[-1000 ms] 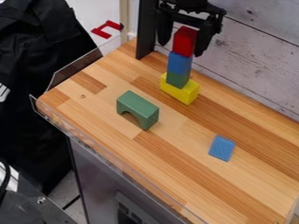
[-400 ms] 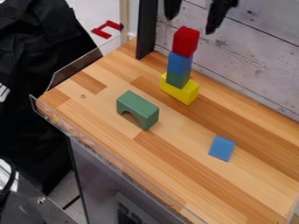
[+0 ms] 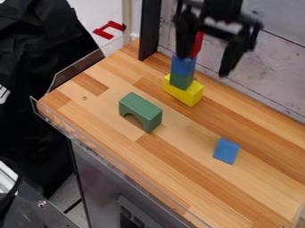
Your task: Move the red cube and put it on the blue block
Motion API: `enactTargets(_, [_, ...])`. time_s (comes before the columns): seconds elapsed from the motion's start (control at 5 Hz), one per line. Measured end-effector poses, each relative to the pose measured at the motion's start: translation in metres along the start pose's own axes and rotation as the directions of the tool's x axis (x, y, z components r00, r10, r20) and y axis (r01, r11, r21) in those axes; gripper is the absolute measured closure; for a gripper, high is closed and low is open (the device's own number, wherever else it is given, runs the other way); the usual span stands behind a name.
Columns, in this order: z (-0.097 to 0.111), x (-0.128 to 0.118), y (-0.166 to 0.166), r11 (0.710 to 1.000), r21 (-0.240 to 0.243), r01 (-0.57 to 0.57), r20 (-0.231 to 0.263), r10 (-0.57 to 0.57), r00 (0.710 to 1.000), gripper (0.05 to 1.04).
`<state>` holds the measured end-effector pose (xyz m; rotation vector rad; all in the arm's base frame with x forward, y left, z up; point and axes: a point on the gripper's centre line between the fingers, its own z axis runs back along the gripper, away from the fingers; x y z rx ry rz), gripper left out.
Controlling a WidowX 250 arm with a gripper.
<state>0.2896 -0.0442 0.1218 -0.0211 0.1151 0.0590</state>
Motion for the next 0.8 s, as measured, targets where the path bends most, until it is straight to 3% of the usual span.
enactTargets(0.2, [-0.014,-0.018,0.001,0.998,-0.011,-0.054,-0.023,0.054,0.998,0.084])
enactTargets(0.4, [-0.017,-0.01,0.003,0.997,-0.021,-0.079,0.022,0.079,0.997,0.083])
enactTargets(0.8, [-0.018,0.001,0.009,0.997,0.016,-0.072,0.038,0.072,0.997,0.084])
